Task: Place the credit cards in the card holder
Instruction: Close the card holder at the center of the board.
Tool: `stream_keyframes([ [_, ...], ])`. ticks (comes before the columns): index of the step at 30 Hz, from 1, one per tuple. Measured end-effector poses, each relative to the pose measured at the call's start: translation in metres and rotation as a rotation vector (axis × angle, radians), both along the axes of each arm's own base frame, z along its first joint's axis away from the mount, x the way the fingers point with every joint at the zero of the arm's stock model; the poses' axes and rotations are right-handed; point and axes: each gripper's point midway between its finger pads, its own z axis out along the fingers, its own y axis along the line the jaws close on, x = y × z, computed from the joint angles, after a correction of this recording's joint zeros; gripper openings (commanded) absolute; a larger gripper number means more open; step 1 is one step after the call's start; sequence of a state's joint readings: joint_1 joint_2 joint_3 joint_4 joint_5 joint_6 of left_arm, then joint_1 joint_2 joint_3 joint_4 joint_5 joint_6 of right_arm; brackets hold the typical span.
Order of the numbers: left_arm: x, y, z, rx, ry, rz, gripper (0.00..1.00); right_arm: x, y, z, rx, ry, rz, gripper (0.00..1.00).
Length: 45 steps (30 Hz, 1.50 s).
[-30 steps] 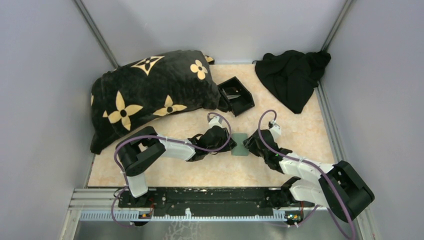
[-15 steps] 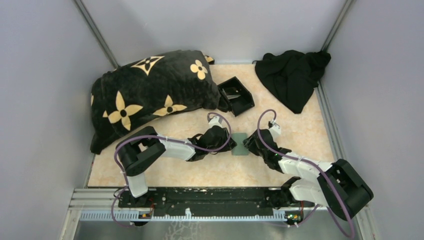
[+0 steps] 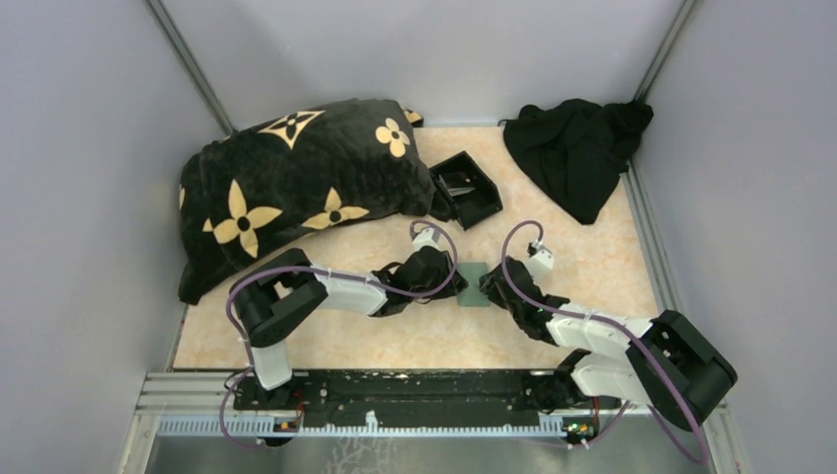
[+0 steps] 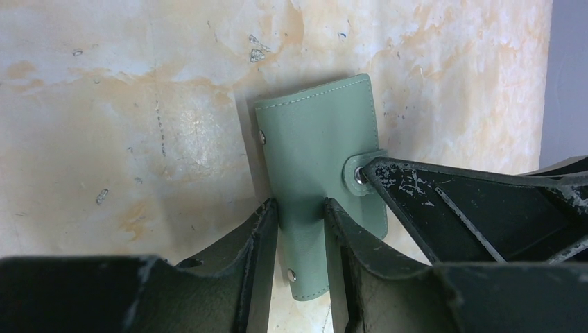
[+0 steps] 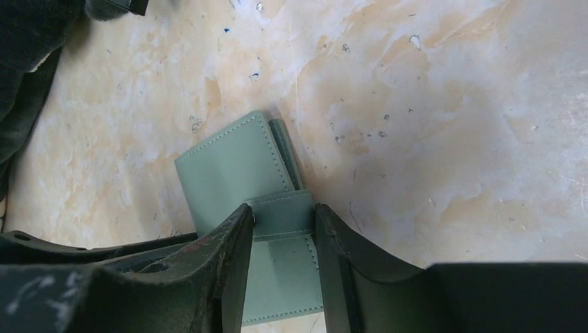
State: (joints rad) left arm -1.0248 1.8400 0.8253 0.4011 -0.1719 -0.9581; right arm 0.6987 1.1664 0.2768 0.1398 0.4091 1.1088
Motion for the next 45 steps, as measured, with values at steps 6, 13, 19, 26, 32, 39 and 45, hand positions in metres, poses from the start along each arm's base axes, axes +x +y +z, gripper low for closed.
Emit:
stream_keyframes([
  [6, 0.003, -0.001, -0.001, 0.008, 0.016, 0.013, 0.32, 0.000, 0.000, 0.000, 0.008, -0.020, -0.024, 0.38],
  [13, 0.009, -0.003, -0.003, 0.013, 0.028, 0.028, 0.32, 0.006, -0.003, -0.003, -0.008, -0.045, -0.071, 0.37],
  [19, 0.011, -0.003, -0.003, 0.005, 0.038, 0.041, 0.32, 0.012, -0.005, -0.003, 0.001, -0.073, -0.112, 0.35],
  [26, 0.011, -0.003, -0.004, 0.003, 0.042, 0.044, 0.31, 0.011, -0.006, -0.004, 0.003, -0.096, -0.136, 0.34],
  [32, 0.012, -0.005, -0.004, 0.006, 0.047, 0.042, 0.31, 0.009, -0.004, -0.002, -0.060, -0.115, -0.139, 0.34],
  [39, 0.012, -0.005, -0.005, 0.011, 0.051, 0.041, 0.35, 0.010, -0.004, -0.002, -0.131, -0.125, -0.147, 0.35],
  [45, 0.012, -0.005, -0.002, 0.008, 0.050, 0.041, 0.40, 0.010, -0.004, -0.002, -0.138, -0.126, -0.145, 0.35],
])
